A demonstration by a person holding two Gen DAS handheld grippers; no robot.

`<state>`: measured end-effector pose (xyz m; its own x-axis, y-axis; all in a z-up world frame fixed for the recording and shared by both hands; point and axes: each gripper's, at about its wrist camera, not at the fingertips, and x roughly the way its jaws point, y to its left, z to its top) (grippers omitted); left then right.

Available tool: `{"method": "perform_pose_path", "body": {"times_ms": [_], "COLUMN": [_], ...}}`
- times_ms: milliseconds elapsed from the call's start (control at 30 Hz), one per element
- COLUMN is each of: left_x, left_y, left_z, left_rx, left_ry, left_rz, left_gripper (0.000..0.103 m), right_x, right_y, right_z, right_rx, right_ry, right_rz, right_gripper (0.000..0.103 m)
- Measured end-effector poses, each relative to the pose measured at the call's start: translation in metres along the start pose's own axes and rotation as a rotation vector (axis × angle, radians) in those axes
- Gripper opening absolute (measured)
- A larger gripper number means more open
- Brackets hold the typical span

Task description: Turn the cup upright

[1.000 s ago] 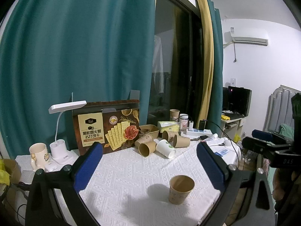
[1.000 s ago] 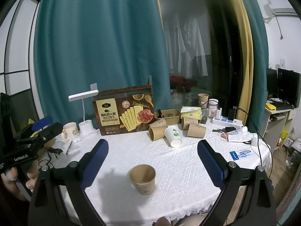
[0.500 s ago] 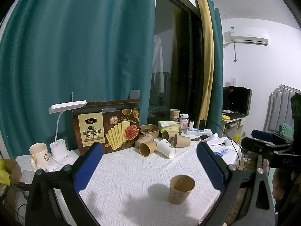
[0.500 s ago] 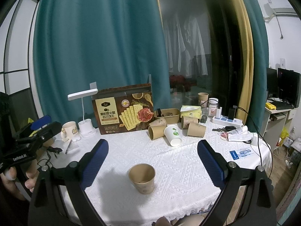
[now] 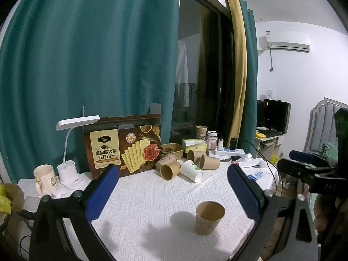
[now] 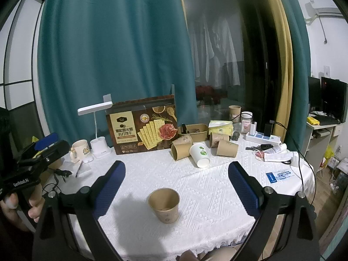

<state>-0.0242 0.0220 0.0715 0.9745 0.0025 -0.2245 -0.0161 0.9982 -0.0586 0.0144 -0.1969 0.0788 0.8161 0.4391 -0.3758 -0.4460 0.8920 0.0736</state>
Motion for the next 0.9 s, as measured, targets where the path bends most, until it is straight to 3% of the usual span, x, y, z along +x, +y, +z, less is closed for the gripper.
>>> {"method": "perform_pose_path", "body": {"times_ms": [900], "left_x": [-0.0016], "left_y": [-0.0032], "left_z": [-0.0027], "left_rx": [-0.004], "left_ry": [0.005], "left_rz": [-0.001], "left_gripper": [0.100], "right_x": [-0.0018], "right_y": [0.0001], "right_z": [-0.0084], "right_rx": [0.008], "right_ry": [0.010], "right_rz": [-0.002], "right_gripper": [0.094]}}
